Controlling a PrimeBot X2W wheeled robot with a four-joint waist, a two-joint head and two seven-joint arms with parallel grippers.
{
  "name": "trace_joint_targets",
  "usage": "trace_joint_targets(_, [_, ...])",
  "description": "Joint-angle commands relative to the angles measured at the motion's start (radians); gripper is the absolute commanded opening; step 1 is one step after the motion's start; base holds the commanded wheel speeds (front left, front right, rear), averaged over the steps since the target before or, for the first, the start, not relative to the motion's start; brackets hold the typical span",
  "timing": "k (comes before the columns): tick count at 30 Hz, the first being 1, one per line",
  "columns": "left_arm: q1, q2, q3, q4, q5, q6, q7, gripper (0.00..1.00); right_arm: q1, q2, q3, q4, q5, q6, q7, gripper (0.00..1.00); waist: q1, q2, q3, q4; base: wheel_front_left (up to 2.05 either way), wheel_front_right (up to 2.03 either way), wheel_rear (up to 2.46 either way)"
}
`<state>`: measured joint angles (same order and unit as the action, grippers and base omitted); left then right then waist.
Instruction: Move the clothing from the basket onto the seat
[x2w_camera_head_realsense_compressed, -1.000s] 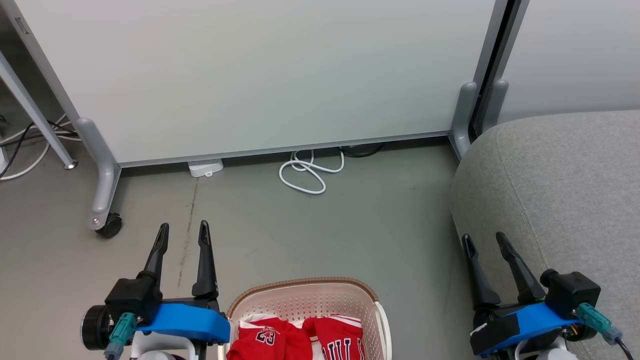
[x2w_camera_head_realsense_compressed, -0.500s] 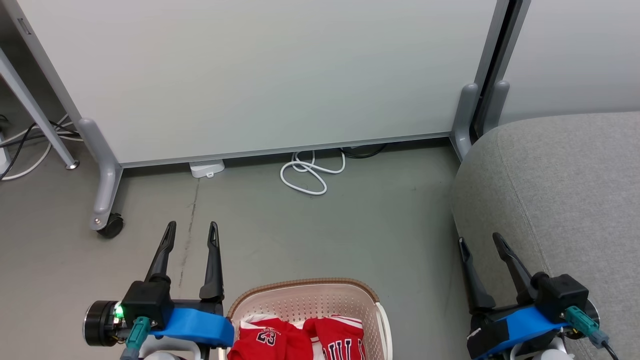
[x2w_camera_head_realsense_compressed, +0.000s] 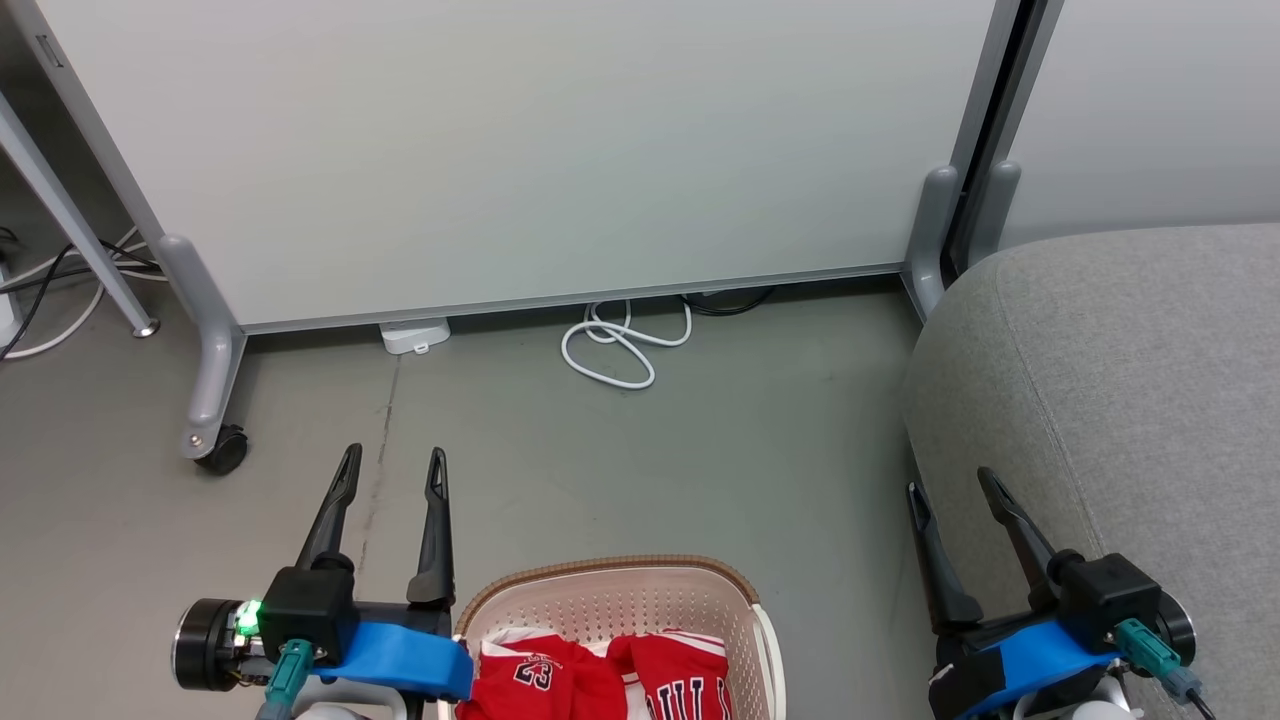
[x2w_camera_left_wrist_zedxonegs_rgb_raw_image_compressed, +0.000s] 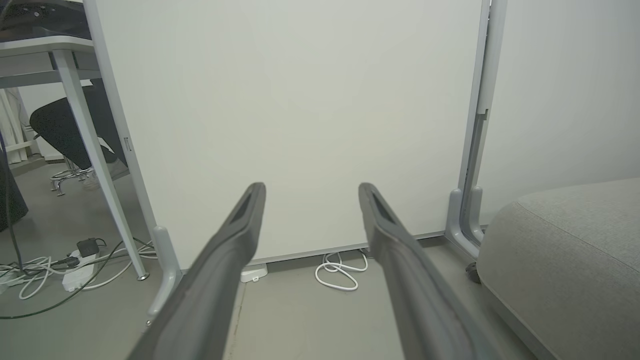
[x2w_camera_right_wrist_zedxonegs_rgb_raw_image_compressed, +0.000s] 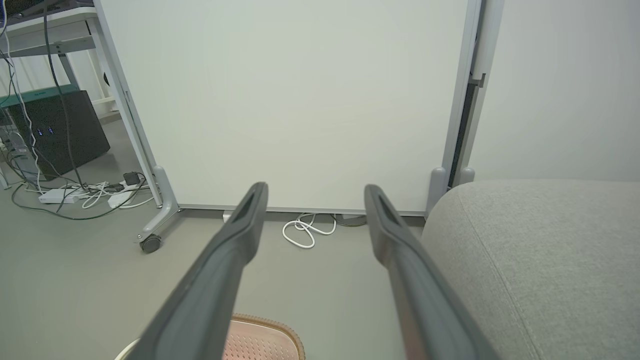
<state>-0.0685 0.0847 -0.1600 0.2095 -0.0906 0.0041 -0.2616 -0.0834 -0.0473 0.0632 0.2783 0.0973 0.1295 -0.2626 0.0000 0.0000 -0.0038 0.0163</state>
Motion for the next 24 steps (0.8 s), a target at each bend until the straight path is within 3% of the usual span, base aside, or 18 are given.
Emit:
trace_joint_targets(1, [-0.006, -0.002, 0.006, 0.000, 0.003, -0.005, -0.005, 1.00, -0.003, -0.006, -0.001, 0.004, -0.002, 0.002, -0.003, 1.00, 0.0000, 0.0000, 0.000, 0.001, 0.00, 0.00, 0.00])
trace_joint_targets(24, [-0.017, -0.022, 0.034, 0.012, 0.001, -0.039, -0.005, 1.00, -0.011, -0.005, -0.007, 0.026, 0.034, 0.002, -0.003, 1.00, 0.0000, 0.0000, 0.006, 0.000, 0.00, 0.00, 0.00])
